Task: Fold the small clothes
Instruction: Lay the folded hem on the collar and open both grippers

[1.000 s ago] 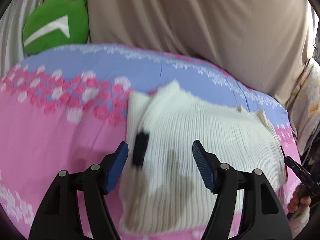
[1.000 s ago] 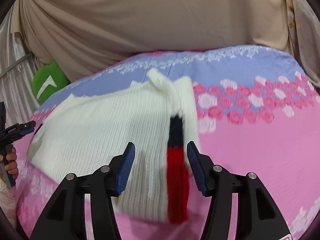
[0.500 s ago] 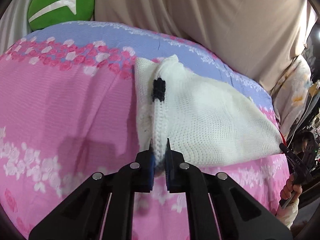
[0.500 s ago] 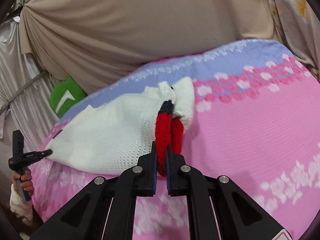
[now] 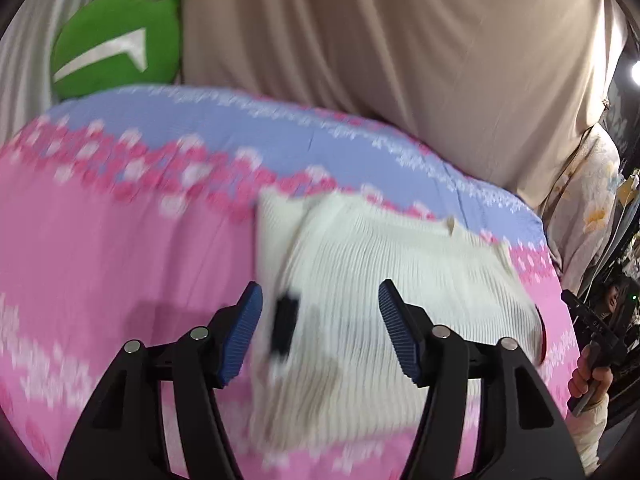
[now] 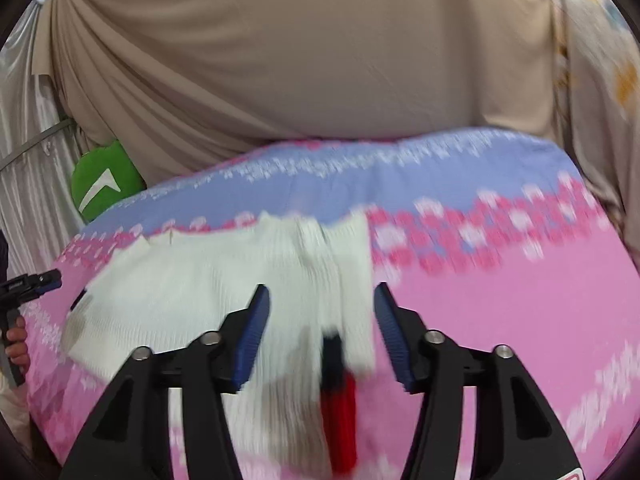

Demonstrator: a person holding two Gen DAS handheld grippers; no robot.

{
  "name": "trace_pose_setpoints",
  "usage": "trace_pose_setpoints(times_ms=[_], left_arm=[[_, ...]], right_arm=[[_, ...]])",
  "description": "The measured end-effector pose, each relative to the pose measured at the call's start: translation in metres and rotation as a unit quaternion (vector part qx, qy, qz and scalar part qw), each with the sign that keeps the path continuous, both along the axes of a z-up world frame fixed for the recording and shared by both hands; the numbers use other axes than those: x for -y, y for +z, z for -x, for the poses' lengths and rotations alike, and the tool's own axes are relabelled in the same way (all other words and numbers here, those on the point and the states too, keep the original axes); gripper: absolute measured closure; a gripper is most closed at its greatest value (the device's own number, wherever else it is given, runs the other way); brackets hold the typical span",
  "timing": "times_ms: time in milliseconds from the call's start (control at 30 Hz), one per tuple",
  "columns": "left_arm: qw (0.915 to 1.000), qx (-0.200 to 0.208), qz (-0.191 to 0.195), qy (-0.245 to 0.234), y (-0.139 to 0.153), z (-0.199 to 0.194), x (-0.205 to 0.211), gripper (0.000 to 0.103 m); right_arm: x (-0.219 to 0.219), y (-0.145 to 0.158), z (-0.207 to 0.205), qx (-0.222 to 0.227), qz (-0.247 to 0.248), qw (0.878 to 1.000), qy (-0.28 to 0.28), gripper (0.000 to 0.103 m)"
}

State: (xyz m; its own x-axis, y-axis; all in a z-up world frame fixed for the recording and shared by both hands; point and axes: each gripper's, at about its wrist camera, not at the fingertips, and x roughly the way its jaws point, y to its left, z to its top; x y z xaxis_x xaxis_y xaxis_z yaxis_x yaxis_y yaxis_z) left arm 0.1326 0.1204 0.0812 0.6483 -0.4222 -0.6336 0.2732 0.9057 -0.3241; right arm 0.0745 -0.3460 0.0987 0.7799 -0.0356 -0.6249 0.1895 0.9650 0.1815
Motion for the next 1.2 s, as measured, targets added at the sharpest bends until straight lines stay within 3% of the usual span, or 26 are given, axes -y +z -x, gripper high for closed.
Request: trace_pose_setpoints(times_ms=[67,200,233,267,300,333,367,400,467,533,600,667,767,800,833,900,967,1000,1067,1100,1200], left_arm=[[0.9999,-0.010,-0.003,-0.003,-0.004,-0.034,0.015,0.032],[0.9977,-0.066,-0.011,-0.009,-0.032,-0.093,0.045,0.033],[0.9966,-0.082,-0.009,-0.009,-0.041,-0.104,0.050,0.035],[0.9954,-0.094,-0.007,-0.016,-0.048,-0.111,0.053,0.045],[0.9941,-0.107,-0.009,-0.019,-0.054,-0.117,0.056,0.068],[0.9928,-0.117,-0.013,-0.023,-0.061,-0.121,0.058,0.083],[0.9927,-0.117,-0.014,-0.026,-0.064,-0.121,0.058,0.096],[0.9939,-0.107,-0.012,-0.024,-0.061,-0.119,0.056,0.096],[0.9980,-0.061,-0.011,-0.015,-0.041,-0.111,0.052,0.096],[0.9998,-0.013,0.014,-0.005,-0.014,-0.101,0.042,0.096],[0.9997,0.008,0.019,0.010,-0.002,-0.100,0.037,0.096],[0.9998,-0.001,-0.009,0.017,-0.013,-0.110,0.042,0.096],[0.9956,-0.066,-0.061,0.024,-0.064,-0.134,0.058,0.096],[0.9947,-0.081,-0.058,0.024,-0.077,-0.138,0.059,0.095],[0.9960,-0.066,-0.052,0.032,-0.073,-0.135,0.058,0.095],[0.9971,-0.048,-0.049,0.031,-0.058,-0.127,0.058,0.091],[0.9958,-0.008,-0.075,0.051,-0.036,-0.107,0.058,0.091],[0.9942,0.009,-0.087,0.062,-0.026,-0.095,0.058,0.080],[0.9933,0.038,-0.090,0.062,-0.005,-0.068,0.058,0.070],[0.9942,0.046,-0.086,0.045,0.001,-0.056,0.063,0.069],[0.9947,0.038,-0.087,-0.040,-0.002,-0.017,0.101,0.069]], right_arm=[[0.001,-0.003,-0.039,-0.009,0.009,1.000,0.009,0.037],[0.004,-0.032,-0.105,-0.065,-0.010,0.998,0.015,0.036],[0.004,-0.042,-0.117,-0.083,-0.010,0.996,0.013,0.036],[0.004,-0.051,-0.126,-0.099,-0.007,0.995,0.014,0.036],[0.004,-0.060,-0.135,-0.116,-0.005,0.993,0.010,0.048],[0.004,-0.064,-0.137,-0.124,-0.007,0.992,0.011,0.092],[0.004,-0.066,-0.139,-0.125,-0.019,0.992,0.020,0.094],[0.004,-0.060,-0.136,-0.107,-0.027,0.994,0.020,0.095],[0.006,-0.029,-0.121,-0.036,-0.038,0.998,0.023,0.096],[0.016,0.005,-0.100,0.045,-0.067,0.996,0.025,0.096],[0.028,0.019,-0.094,0.075,-0.071,0.995,0.005,0.096],[0.041,-0.003,-0.112,0.027,-0.059,0.998,-0.011,0.096],[0.049,-0.076,-0.151,-0.115,-0.062,0.991,-0.017,0.096],[0.048,-0.078,-0.150,-0.106,-0.069,0.992,-0.017,0.096],[0.048,-0.068,-0.146,-0.103,-0.061,0.993,-0.022,0.095],[0.043,-0.045,-0.133,-0.077,-0.041,0.995,-0.039,0.091],[0.033,-0.015,-0.110,-0.038,-0.003,0.998,-0.057,0.086],[0.025,-0.003,-0.098,-0.024,0.006,0.998,-0.055,0.085],[0.002,0.011,-0.079,-0.015,0.010,1.000,-0.017,0.085],[-0.021,0.012,-0.070,-0.020,0.012,1.000,0.016,0.085],[-0.092,-0.009,-0.056,-0.055,0.007,0.992,0.112,0.085]])
